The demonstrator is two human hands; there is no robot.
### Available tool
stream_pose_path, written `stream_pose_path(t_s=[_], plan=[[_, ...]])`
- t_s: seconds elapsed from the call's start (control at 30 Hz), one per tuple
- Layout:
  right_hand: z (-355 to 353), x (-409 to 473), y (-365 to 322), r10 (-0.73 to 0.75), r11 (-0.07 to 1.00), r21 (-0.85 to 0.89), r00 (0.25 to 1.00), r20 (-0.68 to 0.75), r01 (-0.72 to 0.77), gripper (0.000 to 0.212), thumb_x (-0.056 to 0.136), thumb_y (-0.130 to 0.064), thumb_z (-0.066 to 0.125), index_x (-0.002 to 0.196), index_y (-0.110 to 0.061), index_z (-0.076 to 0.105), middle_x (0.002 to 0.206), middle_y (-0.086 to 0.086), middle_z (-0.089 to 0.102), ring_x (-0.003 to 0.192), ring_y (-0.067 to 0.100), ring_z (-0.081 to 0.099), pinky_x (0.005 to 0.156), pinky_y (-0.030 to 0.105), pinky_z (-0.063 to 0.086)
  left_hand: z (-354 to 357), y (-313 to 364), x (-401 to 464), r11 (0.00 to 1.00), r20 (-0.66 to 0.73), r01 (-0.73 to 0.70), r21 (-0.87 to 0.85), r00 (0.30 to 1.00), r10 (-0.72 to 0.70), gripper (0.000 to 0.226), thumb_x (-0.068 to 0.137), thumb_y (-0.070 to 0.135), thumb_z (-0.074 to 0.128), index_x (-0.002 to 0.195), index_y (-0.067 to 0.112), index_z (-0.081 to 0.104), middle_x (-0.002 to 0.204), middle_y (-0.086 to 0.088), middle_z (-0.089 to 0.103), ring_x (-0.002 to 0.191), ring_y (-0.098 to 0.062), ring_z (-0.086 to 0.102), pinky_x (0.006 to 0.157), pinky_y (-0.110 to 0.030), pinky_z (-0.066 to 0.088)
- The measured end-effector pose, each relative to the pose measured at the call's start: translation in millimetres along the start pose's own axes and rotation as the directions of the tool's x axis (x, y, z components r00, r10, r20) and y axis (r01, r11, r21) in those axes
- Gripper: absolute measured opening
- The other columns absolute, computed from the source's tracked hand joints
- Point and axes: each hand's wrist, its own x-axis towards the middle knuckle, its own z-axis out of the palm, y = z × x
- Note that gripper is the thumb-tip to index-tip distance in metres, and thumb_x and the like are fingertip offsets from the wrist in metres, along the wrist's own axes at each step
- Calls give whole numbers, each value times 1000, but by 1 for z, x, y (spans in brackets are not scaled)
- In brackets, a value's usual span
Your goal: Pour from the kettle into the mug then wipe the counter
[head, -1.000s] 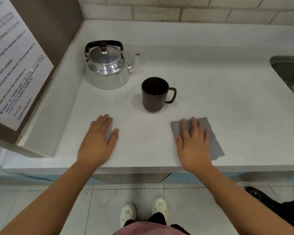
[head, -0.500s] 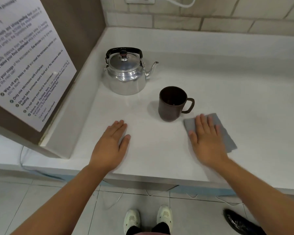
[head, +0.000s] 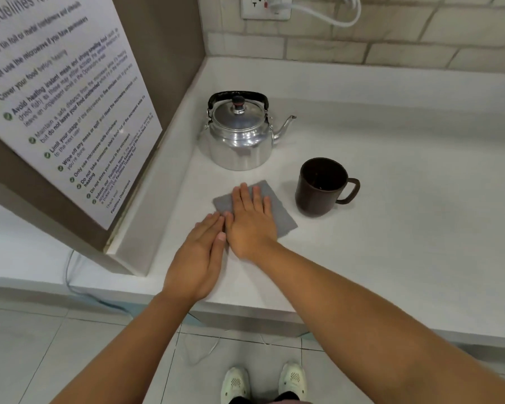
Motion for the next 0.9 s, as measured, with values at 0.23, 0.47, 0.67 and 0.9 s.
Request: stream_pose_path(t_s=[0.23,0.47,0.67,0.9], plan=[[3,-96,57,-13,1000,-19,997,-70,12,58,98,-47,12,151,-29,-5,161,-6,-10,145,15,-22,116,35,-17,7,7,4,990,78,-60,130,996,50,53,101,43,21,146,18,32,155,2,30,137,3,11,107,-7,-6],[-32,-166,169,388,918,-17,905,-177,-397,64,94,-54,7,152,-27,-3,162,-2,-4,148,22,-10,119,41,-5,31,40,42,990,160,-86,115,985,67,56,101,43,22,149,15,23,159,0,19,145,-8,10,113,-17,-3],[-41,-153,203,474,871,-26,852,-221,-491,63,96,-50,13,152,-23,0,162,1,0,148,25,-5,119,45,-1,46,36,40,973,193,-111,203,979,71,61,99,45,22,150,11,18,160,-5,15,147,-15,8,116,-25,-3],[-55,-149,196,495,859,-67,857,-142,-507,64,96,-49,15,152,-21,2,162,4,2,148,30,1,118,48,7,40,40,44,965,227,-117,234,972,63,61,99,46,25,150,12,19,160,-4,15,147,-15,9,115,-23,-2]])
